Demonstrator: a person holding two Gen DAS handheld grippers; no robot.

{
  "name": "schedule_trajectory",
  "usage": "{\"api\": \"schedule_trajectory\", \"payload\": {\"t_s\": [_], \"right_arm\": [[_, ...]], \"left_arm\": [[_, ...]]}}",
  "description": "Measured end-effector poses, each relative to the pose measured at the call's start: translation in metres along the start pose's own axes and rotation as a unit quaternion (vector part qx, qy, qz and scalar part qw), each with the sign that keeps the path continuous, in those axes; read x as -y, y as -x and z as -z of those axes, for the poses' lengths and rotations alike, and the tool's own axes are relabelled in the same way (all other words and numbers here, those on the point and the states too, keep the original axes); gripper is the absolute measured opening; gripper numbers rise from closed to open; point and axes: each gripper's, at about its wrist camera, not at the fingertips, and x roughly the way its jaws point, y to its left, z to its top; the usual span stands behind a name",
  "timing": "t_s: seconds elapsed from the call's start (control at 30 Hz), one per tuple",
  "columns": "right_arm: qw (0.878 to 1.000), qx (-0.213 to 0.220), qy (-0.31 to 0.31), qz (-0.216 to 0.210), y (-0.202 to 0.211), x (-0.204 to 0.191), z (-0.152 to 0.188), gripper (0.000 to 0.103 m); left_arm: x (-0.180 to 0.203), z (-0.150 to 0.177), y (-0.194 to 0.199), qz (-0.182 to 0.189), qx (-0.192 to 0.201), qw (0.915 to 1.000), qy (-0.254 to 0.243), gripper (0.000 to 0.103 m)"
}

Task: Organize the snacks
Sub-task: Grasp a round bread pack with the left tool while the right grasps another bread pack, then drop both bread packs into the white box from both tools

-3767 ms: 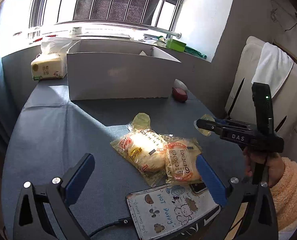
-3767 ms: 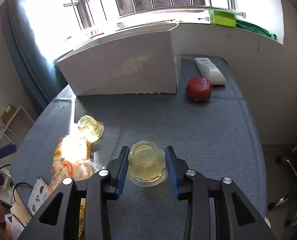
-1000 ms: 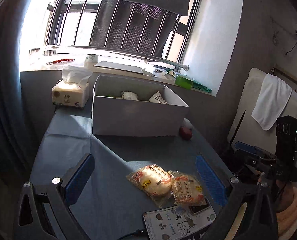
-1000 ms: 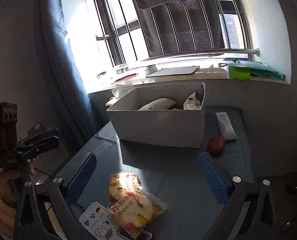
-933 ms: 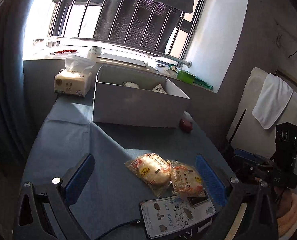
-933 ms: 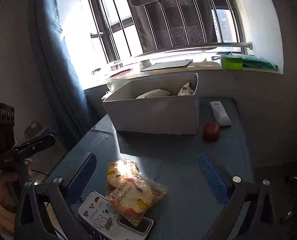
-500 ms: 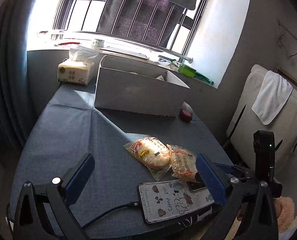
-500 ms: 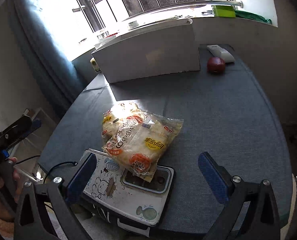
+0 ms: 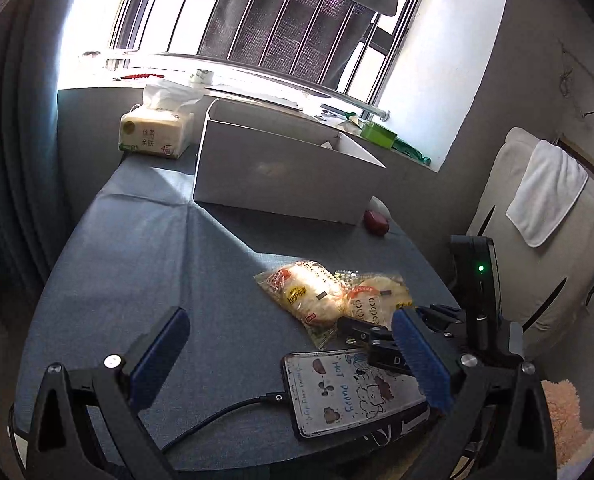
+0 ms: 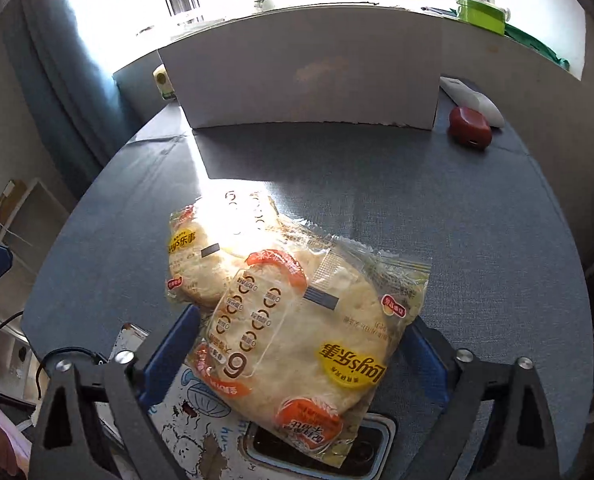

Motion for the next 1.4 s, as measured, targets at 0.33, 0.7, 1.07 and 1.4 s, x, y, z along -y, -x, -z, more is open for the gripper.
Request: {"api": "schedule_trajectory", "payload": {"t_s": [0.33, 0.7, 1.07, 1.4], "right_arm": [[0.998, 0.051, -0.002, -0.029, 0.039, 0.019, 0.002, 0.017], [0.991, 0.092, -0.034, -0.086, 0.082, 0.044, 0.011, 0.017], [0.991, 0.088, -0.040, -0.089, 0.083, 0.056, 0.016, 0.017], [0.991, 0.092, -0.029, -0.098, 0.075, 0.057, -0.007, 0.017]], "left_arm": [[0.009, 0.001, -0.026, 0.006, -0.033, 0.9993, -0.016, 0.103], [0.041, -0.011, -0.122, -0.025, -0.126, 0.9807, -0.147, 0.103], [0.036, -0.015, -0.154, -0.004, -0.166, 0.9659, -0.199, 0.080], [0.013, -0.062, -0.084, 0.031, -0.041, 0.9911, -0.123, 0.079]]}}
